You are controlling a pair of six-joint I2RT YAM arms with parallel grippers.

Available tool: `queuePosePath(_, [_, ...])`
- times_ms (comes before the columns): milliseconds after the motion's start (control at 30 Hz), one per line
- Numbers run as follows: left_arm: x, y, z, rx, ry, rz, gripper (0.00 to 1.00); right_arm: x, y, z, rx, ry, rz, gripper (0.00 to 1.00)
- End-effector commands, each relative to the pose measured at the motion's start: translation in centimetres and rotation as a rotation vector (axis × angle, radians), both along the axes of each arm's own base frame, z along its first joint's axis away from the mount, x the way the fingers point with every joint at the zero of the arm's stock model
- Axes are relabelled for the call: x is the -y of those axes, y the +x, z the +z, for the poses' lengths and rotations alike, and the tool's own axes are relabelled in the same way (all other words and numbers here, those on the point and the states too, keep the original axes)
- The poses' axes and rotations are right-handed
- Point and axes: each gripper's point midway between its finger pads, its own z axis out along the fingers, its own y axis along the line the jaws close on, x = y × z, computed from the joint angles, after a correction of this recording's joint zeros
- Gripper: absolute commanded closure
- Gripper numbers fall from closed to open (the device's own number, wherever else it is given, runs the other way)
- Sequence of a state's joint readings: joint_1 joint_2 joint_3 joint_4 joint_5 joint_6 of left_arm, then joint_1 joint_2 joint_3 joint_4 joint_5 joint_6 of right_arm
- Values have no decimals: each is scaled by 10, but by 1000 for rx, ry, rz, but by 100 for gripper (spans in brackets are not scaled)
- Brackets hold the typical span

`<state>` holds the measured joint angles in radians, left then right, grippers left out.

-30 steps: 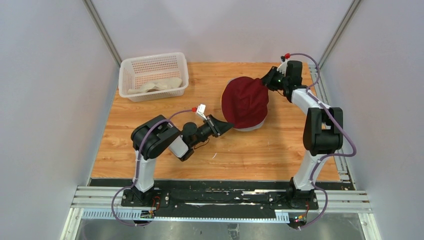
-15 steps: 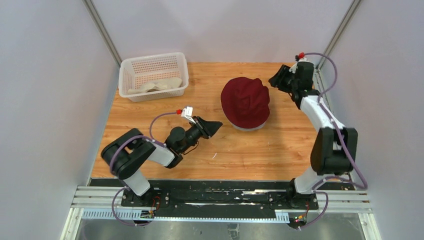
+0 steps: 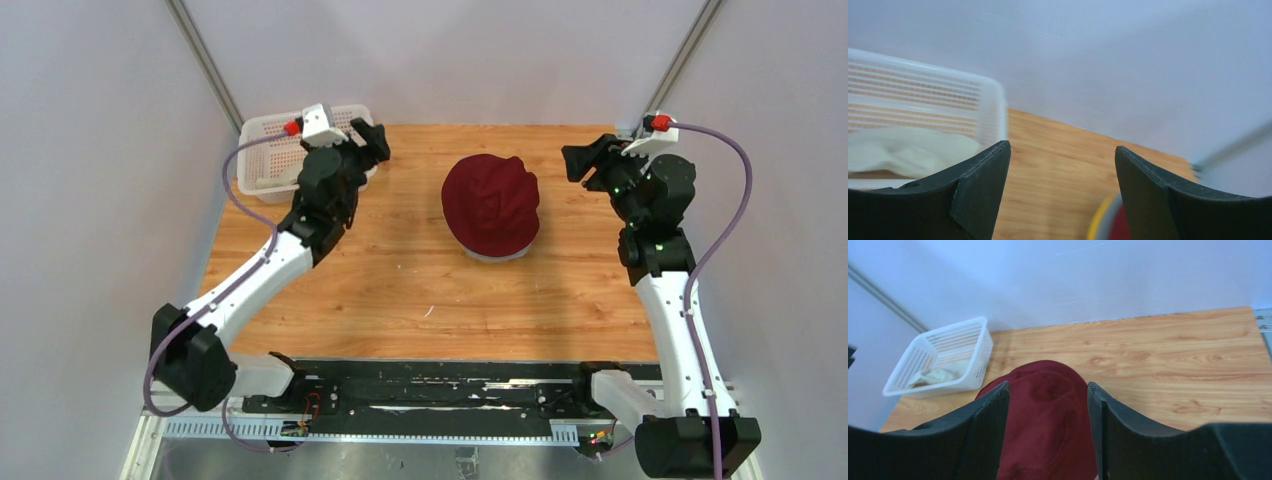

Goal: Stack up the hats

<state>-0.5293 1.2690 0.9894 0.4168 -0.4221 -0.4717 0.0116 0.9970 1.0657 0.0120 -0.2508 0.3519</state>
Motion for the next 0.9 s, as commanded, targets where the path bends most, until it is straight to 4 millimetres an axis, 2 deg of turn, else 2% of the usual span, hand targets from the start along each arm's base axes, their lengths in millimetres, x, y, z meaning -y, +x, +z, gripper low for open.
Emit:
queuePosePath(0, [-83, 23, -67, -361, 431, 409, 19, -30, -14, -12, -39, 12, 139, 42])
queuePosePath(100, [-109, 43, -86, -471, 478, 475, 19, -34, -17, -12, -36, 10, 153, 42])
queuePosePath(233, [-136, 66, -124, -570, 440, 477, 19, -36, -16, -15, -48, 8, 160, 42])
queuePosePath(467, [-174, 85, -163, -658, 412, 515, 21, -41, -13, -20, -63, 13, 181, 42])
queuePosePath(633, [-188, 97, -182, -699, 413, 509, 21, -42, -11, -23, -69, 20, 185, 42])
queuePosePath(867, [-194, 112, -211, -748, 378, 461, 22, -43, -8, -27, -77, 22, 185, 42])
